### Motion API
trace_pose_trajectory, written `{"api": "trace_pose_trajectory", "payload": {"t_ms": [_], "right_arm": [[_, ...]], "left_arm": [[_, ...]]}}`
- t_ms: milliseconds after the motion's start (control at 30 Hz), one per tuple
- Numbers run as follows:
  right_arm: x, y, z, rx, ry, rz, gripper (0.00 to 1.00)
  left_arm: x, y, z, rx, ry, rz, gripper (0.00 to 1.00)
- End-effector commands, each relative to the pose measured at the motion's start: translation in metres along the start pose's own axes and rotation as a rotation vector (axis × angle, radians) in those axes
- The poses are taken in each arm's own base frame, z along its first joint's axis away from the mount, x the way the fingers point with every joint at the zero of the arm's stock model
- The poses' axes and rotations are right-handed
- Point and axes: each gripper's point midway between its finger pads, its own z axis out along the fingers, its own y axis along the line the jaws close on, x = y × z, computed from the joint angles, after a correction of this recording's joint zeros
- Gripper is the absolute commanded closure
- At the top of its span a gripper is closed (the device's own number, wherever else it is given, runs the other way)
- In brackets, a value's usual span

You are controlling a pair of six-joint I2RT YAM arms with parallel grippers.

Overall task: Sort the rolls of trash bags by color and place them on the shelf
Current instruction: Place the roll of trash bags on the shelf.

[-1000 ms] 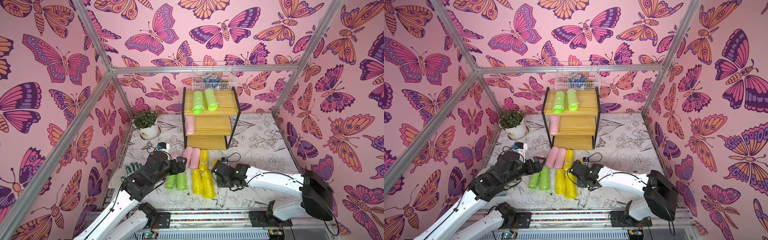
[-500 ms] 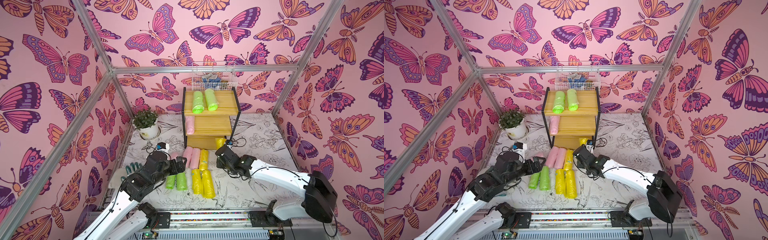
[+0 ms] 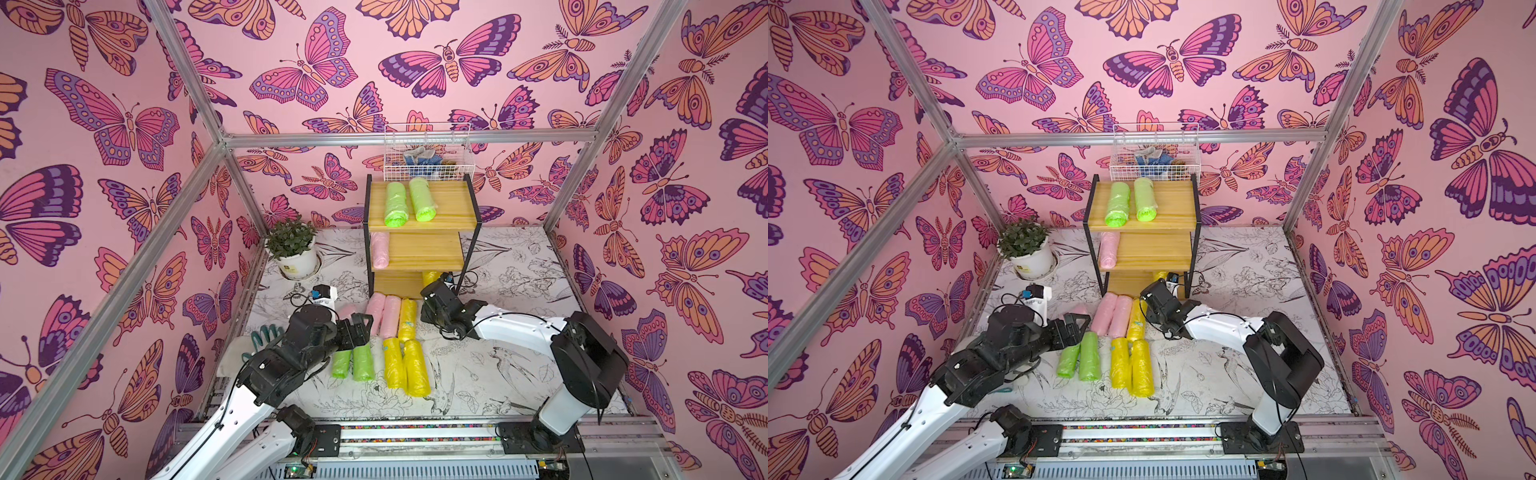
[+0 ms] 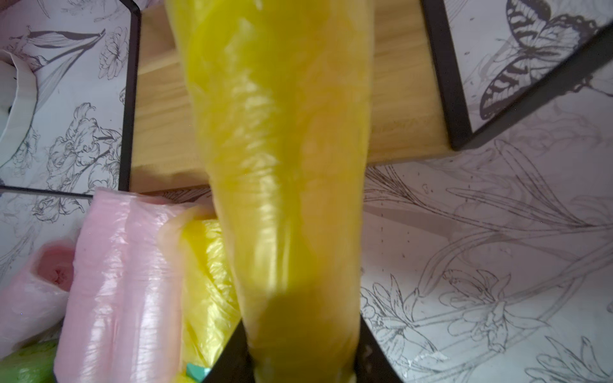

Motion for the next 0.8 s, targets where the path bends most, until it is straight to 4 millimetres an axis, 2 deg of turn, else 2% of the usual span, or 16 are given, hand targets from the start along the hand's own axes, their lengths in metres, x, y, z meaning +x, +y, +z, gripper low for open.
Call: {"api": "trace_pose_trajectory", "payload": {"t_ms": [0, 233, 500, 600, 700, 767], "right_arm": [[-0.041, 0.019, 0.003, -0.044, -0.112, 0.019, 0.93], [-0.063, 0.019, 0.024, -0.009, -0.162, 0.009, 0.87], [-0.072, 0.017, 0.041, 0.05, -0.177, -0.012, 0.82], [-0.077, 0.01, 0.043, 0.071, -0.187, 0.006, 0.8], [-0.083, 0.004, 0.045, 0.078, -0.198, 0.034, 0.73], [-0.089, 0.001, 0.043, 0.081, -0.209, 0.041, 0.63]], "left_arm": [[0.0, 0.001, 0.005, -0.007, -0.003, 0.042, 0.04], [0.001, 0.001, 0.006, -0.006, 0.001, 0.068, 0.03], [0.001, 0.001, 0.004, -0.002, -0.006, 0.08, 0.03], [0.0, 0.0, 0.004, 0.001, -0.005, 0.085, 0.03], [-0.001, -0.001, 0.003, 0.005, -0.005, 0.09, 0.03], [-0.002, -0.002, 0.003, 0.002, -0.007, 0.092, 0.03]]}}
